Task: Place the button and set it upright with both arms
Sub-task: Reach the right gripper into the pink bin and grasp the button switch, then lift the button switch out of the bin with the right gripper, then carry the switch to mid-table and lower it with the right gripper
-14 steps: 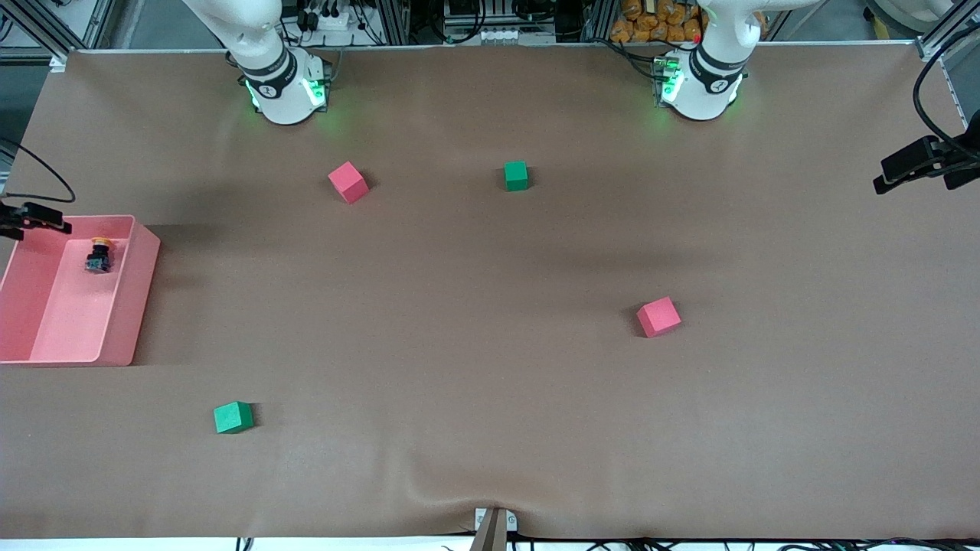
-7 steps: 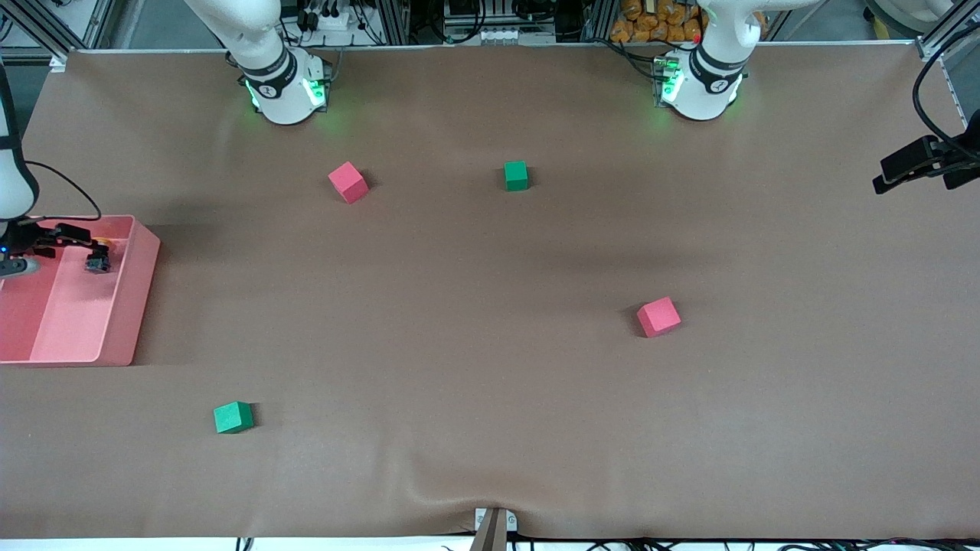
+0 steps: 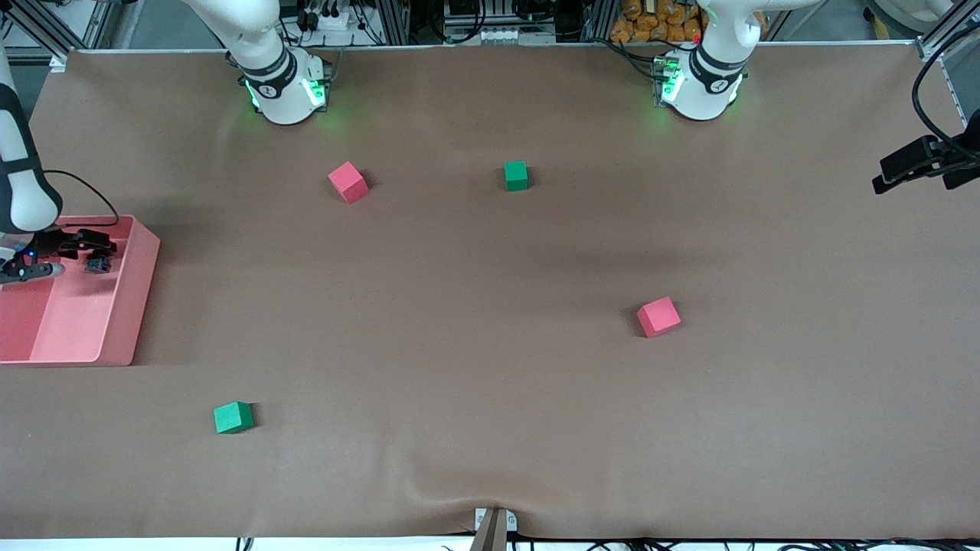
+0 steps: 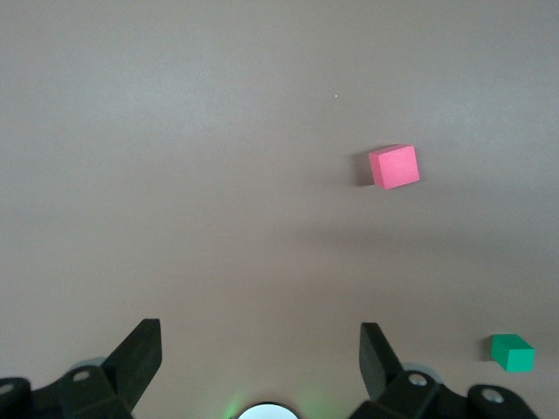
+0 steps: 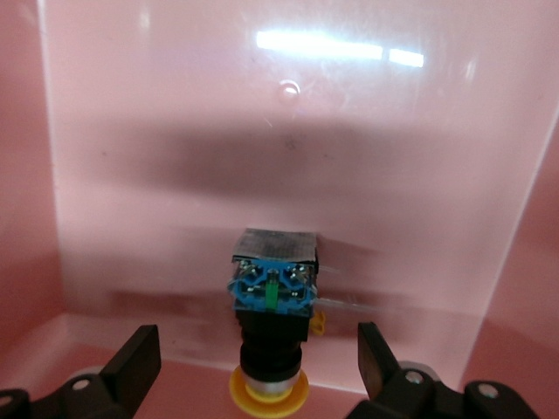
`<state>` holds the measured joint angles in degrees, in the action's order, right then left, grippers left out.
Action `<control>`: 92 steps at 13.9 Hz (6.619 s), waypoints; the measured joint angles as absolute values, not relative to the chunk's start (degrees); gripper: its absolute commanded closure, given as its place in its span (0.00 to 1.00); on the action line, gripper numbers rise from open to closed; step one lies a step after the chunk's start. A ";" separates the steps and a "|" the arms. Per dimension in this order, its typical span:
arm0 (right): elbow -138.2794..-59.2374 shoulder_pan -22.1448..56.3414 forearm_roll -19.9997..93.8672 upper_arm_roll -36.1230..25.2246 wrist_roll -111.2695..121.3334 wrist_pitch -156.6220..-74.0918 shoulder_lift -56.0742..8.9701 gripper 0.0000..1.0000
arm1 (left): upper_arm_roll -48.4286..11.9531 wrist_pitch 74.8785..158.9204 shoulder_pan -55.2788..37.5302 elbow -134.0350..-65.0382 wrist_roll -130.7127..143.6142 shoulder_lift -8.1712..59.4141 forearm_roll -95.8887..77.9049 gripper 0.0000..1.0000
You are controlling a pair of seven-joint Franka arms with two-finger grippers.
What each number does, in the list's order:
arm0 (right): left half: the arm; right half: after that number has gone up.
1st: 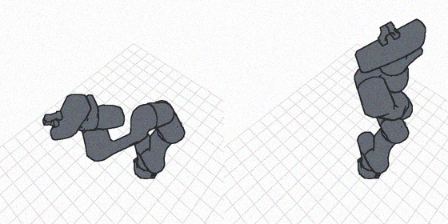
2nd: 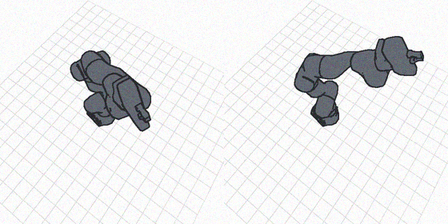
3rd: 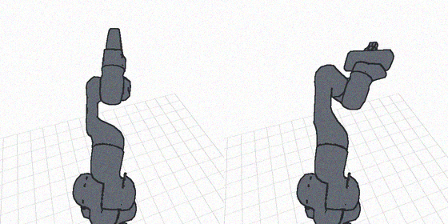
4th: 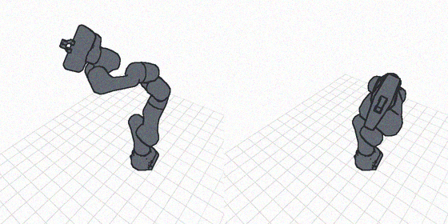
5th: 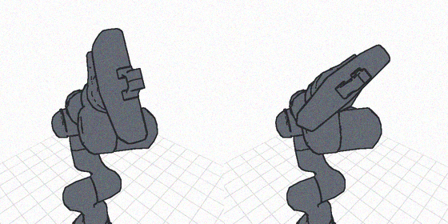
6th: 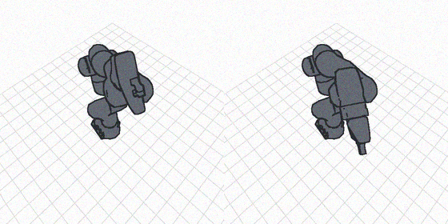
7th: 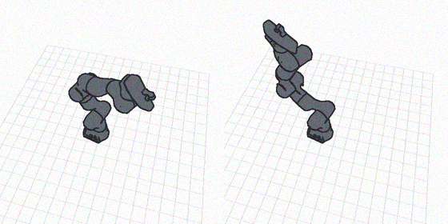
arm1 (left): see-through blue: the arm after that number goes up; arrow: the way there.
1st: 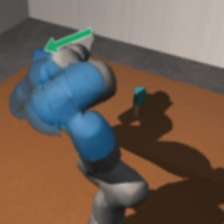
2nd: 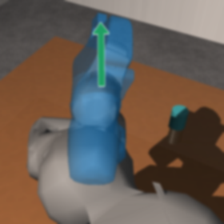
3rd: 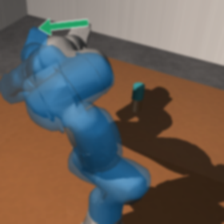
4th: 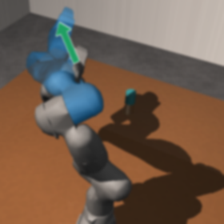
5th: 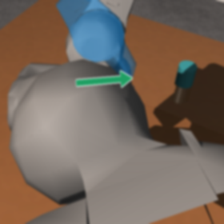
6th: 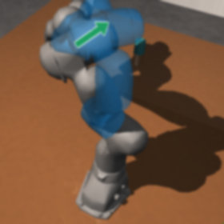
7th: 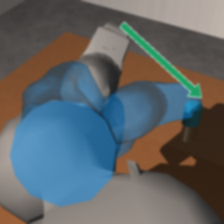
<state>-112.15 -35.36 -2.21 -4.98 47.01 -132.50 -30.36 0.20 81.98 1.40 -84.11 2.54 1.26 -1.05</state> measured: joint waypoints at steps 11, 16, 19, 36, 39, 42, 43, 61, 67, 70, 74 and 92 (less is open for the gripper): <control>-111.85 -35.46 -2.23 -5.11 47.02 -136.07 -32.84 1.00 | 0.21 81.98 1.41 -84.11 2.53 1.26 -1.05 0.00; -111.63 -35.54 -2.19 -4.98 47.03 -135.52 -32.60 1.00 | 0.20 81.98 1.41 -84.11 2.53 1.26 -1.05 0.00; -111.63 -35.54 -2.19 -4.98 47.03 -135.51 -32.58 1.00 | 0.21 81.98 1.41 -84.11 2.53 1.26 -1.05 0.00; -103.53 -34.74 -2.19 -2.76 47.98 -120.11 -20.85 1.00 | 0.14 81.98 1.36 -84.11 2.53 1.26 -1.05 0.00; -98.82 -29.76 -1.04 -2.24 47.85 -113.31 -19.40 1.00 | 0.12 81.98 1.32 -84.12 2.53 1.26 -1.05 0.00; -95.79 -24.11 1.68 -2.01 47.20 -110.61 -19.35 1.00 | 0.11 81.98 1.31 -84.13 2.53 1.26 -1.05 0.00; -95.40 -22.10 2.65 -1.95 46.16 -110.37 -19.36 1.00 | 0.11 81.98 1.31 -84.13 2.53 1.26 -1.05 0.00; -89.36 25.77 8.34 -1.48 -12.31 -110.43 -25.67 1.00 | 0.09 81.89 1.35 -84.57 2.53 1.34 -1.31 0.00; -86.49 34.64 10.09 -1.40 -18.56 -122.13 -35.42 1.00 | 0.08 81.88 1.34 -84.69 2.48 1.55 -1.31 0.00; -86.43 37.89 10.23 -1.39 -20.44 -126.22 -39.01 1.00 | 0.08 81.88 1.33 -84.73 2.46 1.57 -1.31 0.00; -86.77 39.63 10.43 -1.11 -22.45 -128.25 -41.70 1.00 | 0.08 81.87 1.33 -84.78 2.41 1.60 -1.31 0.00; -88.00 39.77 10.67 -0.60 -26.23 -132.15 -45.42 0.00 | 0.08 81.87 1.36 -84.86 2.27 1.62 -1.31 0.00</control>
